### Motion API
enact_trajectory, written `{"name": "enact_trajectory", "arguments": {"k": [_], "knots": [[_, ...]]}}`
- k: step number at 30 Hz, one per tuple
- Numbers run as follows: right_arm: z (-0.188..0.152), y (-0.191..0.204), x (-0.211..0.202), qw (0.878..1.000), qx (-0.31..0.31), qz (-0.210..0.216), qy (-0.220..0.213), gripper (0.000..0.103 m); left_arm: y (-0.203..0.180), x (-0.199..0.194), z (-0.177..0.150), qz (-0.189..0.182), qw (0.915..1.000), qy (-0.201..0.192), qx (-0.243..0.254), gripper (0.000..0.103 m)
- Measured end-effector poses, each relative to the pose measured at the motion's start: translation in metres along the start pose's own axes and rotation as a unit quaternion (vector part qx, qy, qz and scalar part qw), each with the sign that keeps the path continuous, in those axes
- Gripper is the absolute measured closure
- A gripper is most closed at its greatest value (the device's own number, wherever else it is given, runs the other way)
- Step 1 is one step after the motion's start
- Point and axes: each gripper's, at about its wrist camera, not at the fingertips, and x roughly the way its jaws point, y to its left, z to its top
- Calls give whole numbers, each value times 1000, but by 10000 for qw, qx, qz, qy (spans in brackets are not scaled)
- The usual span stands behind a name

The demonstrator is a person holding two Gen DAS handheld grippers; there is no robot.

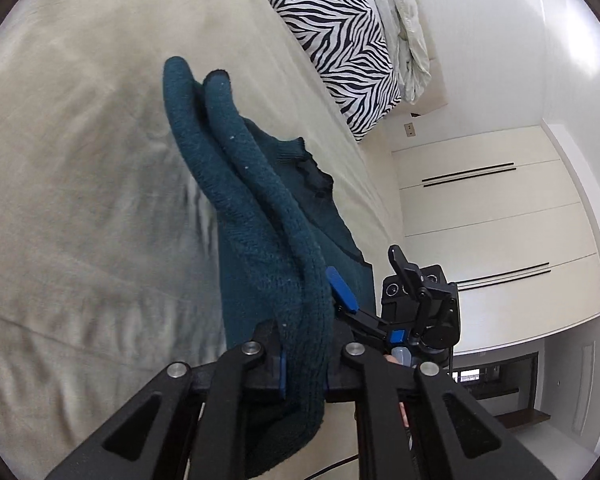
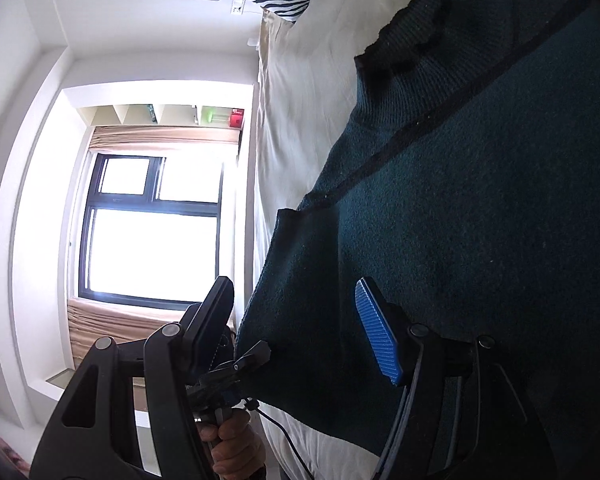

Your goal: Fold small clothes

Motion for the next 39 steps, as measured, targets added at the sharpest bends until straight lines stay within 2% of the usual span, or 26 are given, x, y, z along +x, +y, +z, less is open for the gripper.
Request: {"name": "enact_trajectory", "arguments": {"k": [3,7,8,10,12,14,15,17,19,20,22,24,27,31,35,38,39], "knots": [[14,-9,-47,9994,146,163,-257,40,-42,33,-3,-181,9989,190,381,91],[30,-29,-104,9968,405,381,-571,38,-83,98,-16,-248,9948,545,824,91],[33,-35,-117,9962,464,357,-640,38,-90,117,-21,-245,9932,631,951,91],[37,-50,-140,9949,582,312,-766,38,-102,156,-31,-4,9878,744,1371,91],[37,-62,-162,9931,733,251,-886,38,-109,188,-43,436,9800,853,1746,82],[37,-76,-182,9917,811,255,-967,38,-115,208,-55,644,9722,920,2055,64],[36,-82,-188,9911,857,306,-974,38,-120,210,-61,590,9697,937,2180,60],[35,-91,-192,9900,914,493,-960,38,-132,207,-71,394,9639,882,2480,42],[34,-91,-192,9908,870,487,-915,38,-142,200,-77,360,9556,794,2814,38],[32,-90,-188,9916,832,434,-894,38,-144,195,-78,319,9541,768,2877,38],[32,-87,-177,9927,775,348,-856,38,-141,179,-75,97,9574,754,2786,38],[32,-84,-167,9935,729,296,-827,38,-138,159,-71,-52,9590,555,2780,36],[33,-79,-162,9948,671,68,-760,38,-123,136,-73,151,9607,348,2751,34],[40,-68,-162,9942,517,-580,-747,38,-92,121,-65,398,9692,288,2413,34],[46,-58,-138,9912,327,-1244,-320,38,-79,111,-65,327,9730,218,2273,34],[53,-52,-125,9897,240,-1397,-187,39,-77,109,-68,329,9723,225,2303,34],[56,-50,-120,9889,184,-1472,-128,45,-76,109,-68,328,9724,225,2298,34]]}}
